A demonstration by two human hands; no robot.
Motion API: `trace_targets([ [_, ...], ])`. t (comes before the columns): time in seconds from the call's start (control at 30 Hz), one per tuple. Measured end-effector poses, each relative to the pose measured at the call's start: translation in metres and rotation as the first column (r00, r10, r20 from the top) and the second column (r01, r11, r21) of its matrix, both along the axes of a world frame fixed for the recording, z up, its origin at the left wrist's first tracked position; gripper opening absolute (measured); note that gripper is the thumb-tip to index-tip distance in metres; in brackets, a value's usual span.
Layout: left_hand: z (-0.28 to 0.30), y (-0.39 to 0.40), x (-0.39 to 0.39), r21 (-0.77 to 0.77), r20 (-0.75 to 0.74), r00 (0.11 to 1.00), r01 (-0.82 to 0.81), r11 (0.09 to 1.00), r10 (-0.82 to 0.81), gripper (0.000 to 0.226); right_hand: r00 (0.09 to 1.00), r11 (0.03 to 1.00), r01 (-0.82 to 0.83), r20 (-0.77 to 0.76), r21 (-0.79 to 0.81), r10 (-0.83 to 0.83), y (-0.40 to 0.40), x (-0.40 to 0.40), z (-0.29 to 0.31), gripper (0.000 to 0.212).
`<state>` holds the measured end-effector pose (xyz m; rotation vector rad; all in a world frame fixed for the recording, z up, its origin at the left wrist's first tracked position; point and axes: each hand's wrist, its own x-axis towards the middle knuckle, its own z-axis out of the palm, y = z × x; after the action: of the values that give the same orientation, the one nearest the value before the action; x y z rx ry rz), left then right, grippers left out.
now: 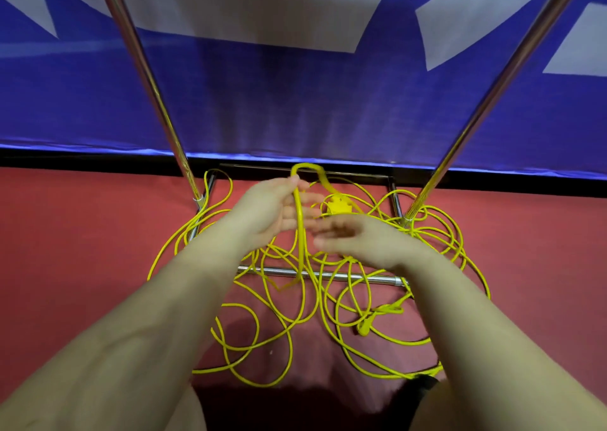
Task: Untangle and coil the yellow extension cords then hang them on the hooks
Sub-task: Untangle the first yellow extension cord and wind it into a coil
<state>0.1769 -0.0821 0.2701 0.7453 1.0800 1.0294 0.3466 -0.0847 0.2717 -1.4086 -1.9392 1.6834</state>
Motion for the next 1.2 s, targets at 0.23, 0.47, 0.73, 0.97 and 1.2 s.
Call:
trace_targets([
  [0.23,0.007,0.008,-0.012,-0.044,0.456,0.871,-0.185,0.982,0.184,0.018,0.973,0.993,0.085,-0.208,-0.080,-0.100,-0.008,-0.013,-0.001,0.025],
  [0.47,0.007,0.010,-0.012,-0.099,0.432,0.873,-0.205,0.974,0.228,0.030,0.952,0.993,0.026,-0.301,-0.117,-0.060,-0.014,-0.028,0.002,0.013],
  [0.73,-0.005,-0.016,0.001,-0.146,-0.551,0.679,0.494,0.857,-0.485,0.044,0.290,0.590,0.541,-0.526,-0.599,-0.800,0.026,0.015,0.021,0.020],
  [0.97,-0.011,-0.006,-0.002,-0.019,-0.440,0.856,0.295,0.955,-0.273,0.023,0.667,0.784,0.532,-0.412,-0.319,-0.620,0.021,0.019,0.011,0.051],
  [1.2,0.006,0.003,-0.007,-0.020,0.220,0.970,-0.102,0.995,0.104,0.014,0.989,0.998,-0.017,-0.146,-0.067,0.007,-0.014,-0.016,-0.006,0.011],
])
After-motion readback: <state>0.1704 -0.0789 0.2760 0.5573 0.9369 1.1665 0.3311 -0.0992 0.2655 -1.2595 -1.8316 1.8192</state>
